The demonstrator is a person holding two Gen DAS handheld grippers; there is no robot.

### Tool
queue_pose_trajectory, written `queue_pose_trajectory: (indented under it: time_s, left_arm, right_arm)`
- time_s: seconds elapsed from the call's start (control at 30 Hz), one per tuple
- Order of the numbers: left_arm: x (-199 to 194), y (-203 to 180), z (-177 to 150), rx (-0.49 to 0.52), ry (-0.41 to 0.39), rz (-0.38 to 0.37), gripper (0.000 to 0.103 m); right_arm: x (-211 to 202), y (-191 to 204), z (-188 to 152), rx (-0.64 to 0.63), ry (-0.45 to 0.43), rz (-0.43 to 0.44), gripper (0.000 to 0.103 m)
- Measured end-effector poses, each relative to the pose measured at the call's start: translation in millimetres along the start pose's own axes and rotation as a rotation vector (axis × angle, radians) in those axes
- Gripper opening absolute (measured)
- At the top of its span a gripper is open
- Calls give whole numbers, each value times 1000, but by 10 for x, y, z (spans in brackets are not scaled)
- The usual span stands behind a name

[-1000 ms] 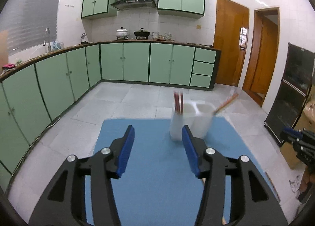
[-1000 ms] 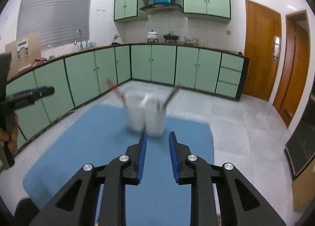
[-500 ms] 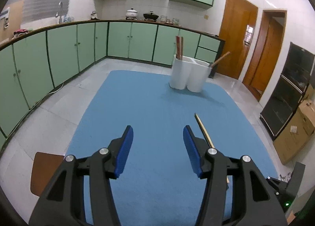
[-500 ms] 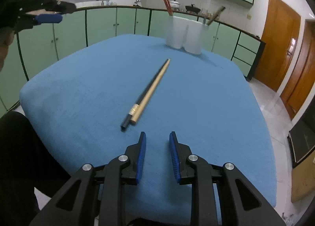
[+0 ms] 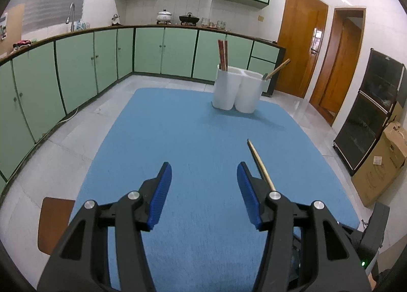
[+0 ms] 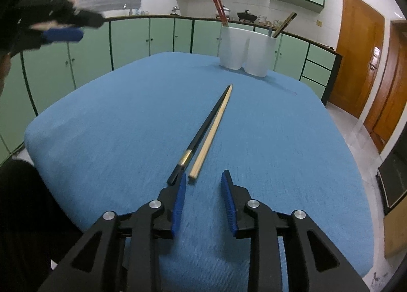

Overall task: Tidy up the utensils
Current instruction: 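Grasp a plain wooden chopstick with the right tool while the left tool grasps a black chopstick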

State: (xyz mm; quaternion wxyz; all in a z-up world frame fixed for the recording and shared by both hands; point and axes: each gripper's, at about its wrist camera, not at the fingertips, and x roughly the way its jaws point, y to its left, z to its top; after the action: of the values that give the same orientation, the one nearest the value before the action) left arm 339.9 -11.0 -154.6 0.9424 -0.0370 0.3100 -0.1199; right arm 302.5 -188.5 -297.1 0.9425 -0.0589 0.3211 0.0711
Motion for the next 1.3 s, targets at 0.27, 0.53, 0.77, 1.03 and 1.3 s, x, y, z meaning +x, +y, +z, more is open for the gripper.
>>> queue_pose_trajectory:
  time_s: [0.27, 0.53, 0.77, 1.03, 1.3]
  left_arm:
    - [76, -1, -157, -2, 32, 18, 52]
    - [95, -100, -333, -19, 51, 9, 52]
    - [207, -530, -685, 16, 80, -37, 52]
    - [356, -1039, -1105, 87, 89, -65, 52]
    - [511, -1129, -1190, 103, 60, -16, 47]
  right_arm:
    - [56, -35, 14, 41, -13, -8, 17]
    - [-23, -418, -75, 145, -19, -102, 7]
    - [-143, -805, -205, 231, -7, -157, 7]
    - [-162, -896, -236, 235, -21, -146, 7]
    - [-142, -911, -243, 238, -26, -133, 7]
